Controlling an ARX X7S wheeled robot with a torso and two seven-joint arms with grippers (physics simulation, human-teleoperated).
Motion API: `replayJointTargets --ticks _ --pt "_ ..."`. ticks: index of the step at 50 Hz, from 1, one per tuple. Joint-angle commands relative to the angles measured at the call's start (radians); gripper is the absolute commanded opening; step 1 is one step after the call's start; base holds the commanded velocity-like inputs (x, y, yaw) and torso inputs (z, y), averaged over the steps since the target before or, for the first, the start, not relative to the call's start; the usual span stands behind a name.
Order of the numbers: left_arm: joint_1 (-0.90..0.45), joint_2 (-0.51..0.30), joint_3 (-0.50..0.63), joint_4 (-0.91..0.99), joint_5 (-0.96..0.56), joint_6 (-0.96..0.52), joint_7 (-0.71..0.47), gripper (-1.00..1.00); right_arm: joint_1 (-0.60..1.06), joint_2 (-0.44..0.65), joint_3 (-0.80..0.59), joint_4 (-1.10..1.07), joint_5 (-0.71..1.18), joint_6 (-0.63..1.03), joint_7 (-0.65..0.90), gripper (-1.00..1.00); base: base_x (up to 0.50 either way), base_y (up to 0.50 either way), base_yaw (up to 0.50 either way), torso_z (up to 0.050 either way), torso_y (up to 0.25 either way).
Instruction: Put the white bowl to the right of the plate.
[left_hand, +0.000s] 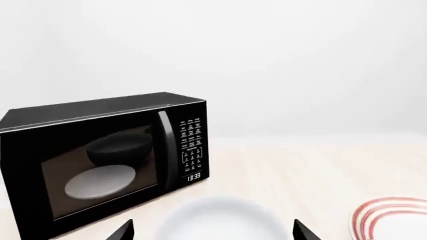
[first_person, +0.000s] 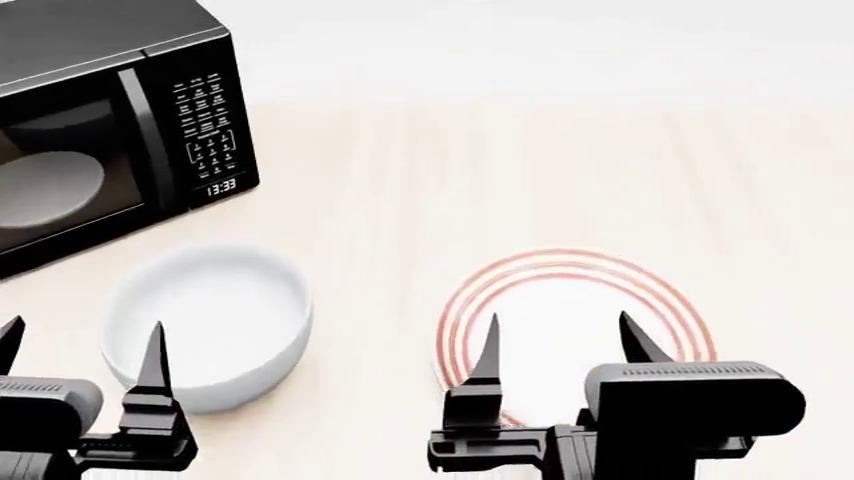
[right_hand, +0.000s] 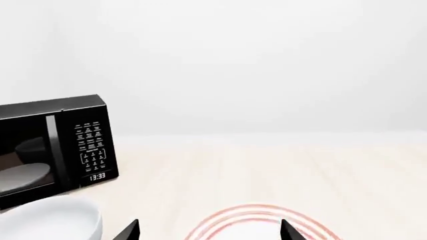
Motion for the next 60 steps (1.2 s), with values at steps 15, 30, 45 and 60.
replayJointTargets --ticks 15,30,45,60 --pt "-0.009 -0.019 0.009 0.055 -0.018 -0.028 -0.029 1.00 0.023 0.016 0.002 -0.037 0.042 0.024 0.031 1.00 0.50 -0.22 0.00 0.000 0.001" --pt "-0.010 -0.028 0.005 0.039 -0.033 -0.019 -0.037 1.00 0.032 0.024 -0.010 -0.011 0.034 0.009 0.058 1.00 0.50 0.19 0.00 0.000 0.000" --pt "0.050 -0.039 -0.150 0.011 -0.031 -0.014 -0.126 1.00 0.231 0.037 -0.046 -0.074 0.031 0.370 0.140 1.00 0.07 0.06 0.00 0.000 0.000" --pt "0.223 -0.027 -0.359 -0.027 -0.015 0.183 -0.200 1.00 0.624 -0.107 0.036 0.123 0.307 0.638 0.136 1.00 0.00 0.00 0.00 0.000 0.000"
